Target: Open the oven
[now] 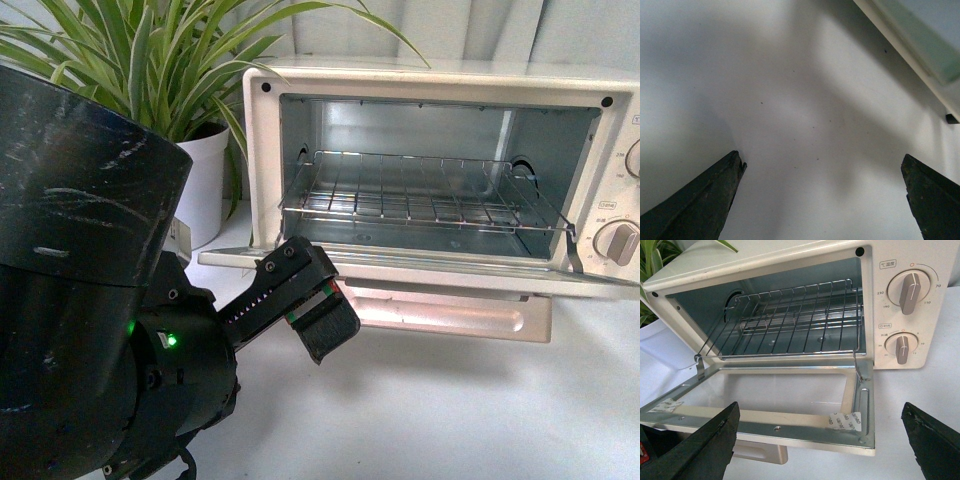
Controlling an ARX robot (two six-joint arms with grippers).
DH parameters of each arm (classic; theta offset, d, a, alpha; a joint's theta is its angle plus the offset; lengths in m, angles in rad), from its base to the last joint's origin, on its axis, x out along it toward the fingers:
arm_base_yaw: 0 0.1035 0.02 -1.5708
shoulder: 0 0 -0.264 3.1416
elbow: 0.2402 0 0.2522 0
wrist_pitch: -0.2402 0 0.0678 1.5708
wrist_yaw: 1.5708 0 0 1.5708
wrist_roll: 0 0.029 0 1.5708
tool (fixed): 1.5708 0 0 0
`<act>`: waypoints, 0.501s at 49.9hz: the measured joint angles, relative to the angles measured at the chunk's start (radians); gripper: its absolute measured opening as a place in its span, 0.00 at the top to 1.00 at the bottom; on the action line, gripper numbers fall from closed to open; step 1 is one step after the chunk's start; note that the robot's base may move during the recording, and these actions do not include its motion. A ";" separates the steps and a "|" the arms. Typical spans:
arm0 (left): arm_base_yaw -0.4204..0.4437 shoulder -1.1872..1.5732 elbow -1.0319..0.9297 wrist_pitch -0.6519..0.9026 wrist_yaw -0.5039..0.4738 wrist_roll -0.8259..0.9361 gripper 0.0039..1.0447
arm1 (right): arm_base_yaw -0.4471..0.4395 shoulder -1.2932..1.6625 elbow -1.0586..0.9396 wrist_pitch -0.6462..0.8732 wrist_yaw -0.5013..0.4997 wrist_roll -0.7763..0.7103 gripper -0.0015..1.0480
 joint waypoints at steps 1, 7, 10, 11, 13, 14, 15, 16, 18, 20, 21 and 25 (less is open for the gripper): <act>-0.001 0.000 0.000 -0.002 -0.010 0.018 0.06 | -0.002 0.000 -0.002 0.001 -0.002 0.000 0.09; -0.006 0.000 0.000 -0.014 -0.043 0.108 0.06 | -0.015 -0.001 -0.017 0.007 -0.008 0.000 0.09; -0.008 0.000 -0.001 -0.018 -0.059 0.151 0.06 | -0.020 -0.001 -0.024 0.010 -0.011 0.000 0.09; -0.008 0.000 -0.002 -0.021 -0.064 0.167 0.06 | -0.021 -0.002 -0.026 0.011 -0.011 0.000 0.09; -0.009 0.001 -0.002 -0.023 -0.071 0.192 0.06 | -0.023 -0.002 -0.027 0.011 -0.012 0.000 0.09; -0.009 0.001 -0.002 -0.023 -0.074 0.196 0.06 | -0.024 -0.002 -0.028 0.011 -0.013 0.000 0.09; -0.010 0.002 -0.003 -0.023 -0.081 0.211 0.06 | -0.024 -0.002 -0.029 0.012 -0.014 0.000 0.09; -0.011 0.002 -0.004 -0.024 -0.089 0.227 0.06 | -0.025 -0.003 -0.031 0.012 -0.014 0.000 0.09; -0.013 0.004 -0.005 -0.027 -0.103 0.259 0.06 | -0.026 -0.005 -0.037 0.013 -0.016 0.000 0.09; -0.016 0.006 -0.006 -0.027 -0.124 0.306 0.06 | -0.027 -0.006 -0.041 0.014 -0.018 0.000 0.09; -0.017 0.007 -0.008 -0.027 -0.132 0.320 0.06 | -0.028 -0.007 -0.044 0.014 -0.019 0.000 0.09; -0.027 0.011 -0.016 -0.020 -0.186 0.413 0.06 | -0.032 -0.008 -0.054 0.018 -0.025 0.000 0.09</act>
